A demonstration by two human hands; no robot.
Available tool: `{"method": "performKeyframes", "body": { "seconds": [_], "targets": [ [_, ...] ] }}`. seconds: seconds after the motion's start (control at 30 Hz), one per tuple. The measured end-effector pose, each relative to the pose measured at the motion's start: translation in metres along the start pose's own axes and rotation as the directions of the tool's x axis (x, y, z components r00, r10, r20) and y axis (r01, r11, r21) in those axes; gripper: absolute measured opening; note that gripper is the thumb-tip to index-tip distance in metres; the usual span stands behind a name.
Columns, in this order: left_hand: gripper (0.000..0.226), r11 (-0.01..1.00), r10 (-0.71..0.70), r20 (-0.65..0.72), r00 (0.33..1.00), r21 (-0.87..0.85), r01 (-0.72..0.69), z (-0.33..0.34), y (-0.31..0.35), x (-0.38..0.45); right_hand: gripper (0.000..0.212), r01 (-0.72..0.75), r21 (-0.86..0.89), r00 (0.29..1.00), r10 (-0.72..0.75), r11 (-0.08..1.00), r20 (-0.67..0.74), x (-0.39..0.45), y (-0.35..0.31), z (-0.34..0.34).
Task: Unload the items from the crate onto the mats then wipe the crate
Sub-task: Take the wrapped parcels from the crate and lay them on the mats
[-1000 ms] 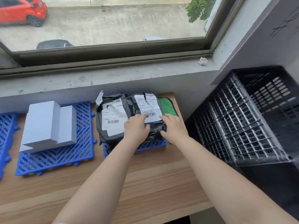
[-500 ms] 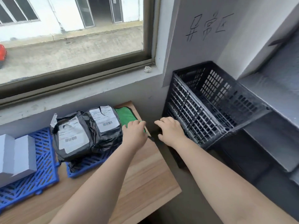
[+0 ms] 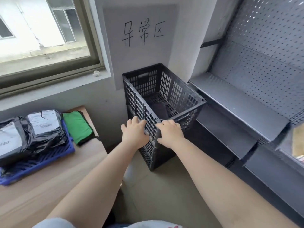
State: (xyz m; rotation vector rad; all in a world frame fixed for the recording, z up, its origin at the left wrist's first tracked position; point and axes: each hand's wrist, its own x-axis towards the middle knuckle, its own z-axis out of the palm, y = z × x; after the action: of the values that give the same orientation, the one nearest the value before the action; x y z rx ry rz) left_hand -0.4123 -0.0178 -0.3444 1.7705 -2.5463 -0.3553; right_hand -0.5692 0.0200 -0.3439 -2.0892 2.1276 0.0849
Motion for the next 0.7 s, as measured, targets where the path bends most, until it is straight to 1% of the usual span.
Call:
{"method": "performKeyframes", "body": {
  "seconds": [0.1, 0.2, 0.27, 0.4, 0.57, 0.7],
  "targets": [
    [0.062, 1.0, 0.002, 0.015, 1.0, -0.006, -0.002, 0.002, 0.04, 0.004, 0.061, -0.014, 0.012, 1.0, 0.014, 1.0, -0.02, -0.013, 0.045, -0.007],
    [0.063, 1.0, 0.011, -0.032, 0.999, -0.021, -0.012, -0.004, 0.07, 0.017, 0.061, -0.026, 0.015, 0.998, 0.026, 1.0, -0.054, -0.017, 0.086, -0.019],
    [0.063, 1.0, 0.012, -0.046, 0.999, -0.026, -0.013, -0.002, 0.086, 0.024, 0.061, -0.035, 0.021, 0.998, 0.036, 0.999, -0.053, -0.015, 0.107, -0.023],
    [0.065, 1.0, 0.007, -0.001, 1.0, -0.01, -0.007, 0.012, 0.107, 0.04, 0.064, -0.043, 0.067, 0.998, 0.046, 0.997, -0.047, -0.002, 0.13, -0.024],
    [0.06, 1.0, 0.006, -0.038, 0.999, 0.017, -0.005, 0.024, 0.121, 0.086, 0.063, -0.043, 0.074, 0.999, 0.044, 0.996, -0.017, 0.029, 0.153, -0.021],
    [0.057, 0.999, -0.05, -0.034, 0.998, 0.006, 0.05, 0.02, 0.126, 0.143, 0.058, -0.043, 0.047, 0.999, 0.043, 0.998, 0.005, 0.082, 0.172, -0.031]
  ]
}}
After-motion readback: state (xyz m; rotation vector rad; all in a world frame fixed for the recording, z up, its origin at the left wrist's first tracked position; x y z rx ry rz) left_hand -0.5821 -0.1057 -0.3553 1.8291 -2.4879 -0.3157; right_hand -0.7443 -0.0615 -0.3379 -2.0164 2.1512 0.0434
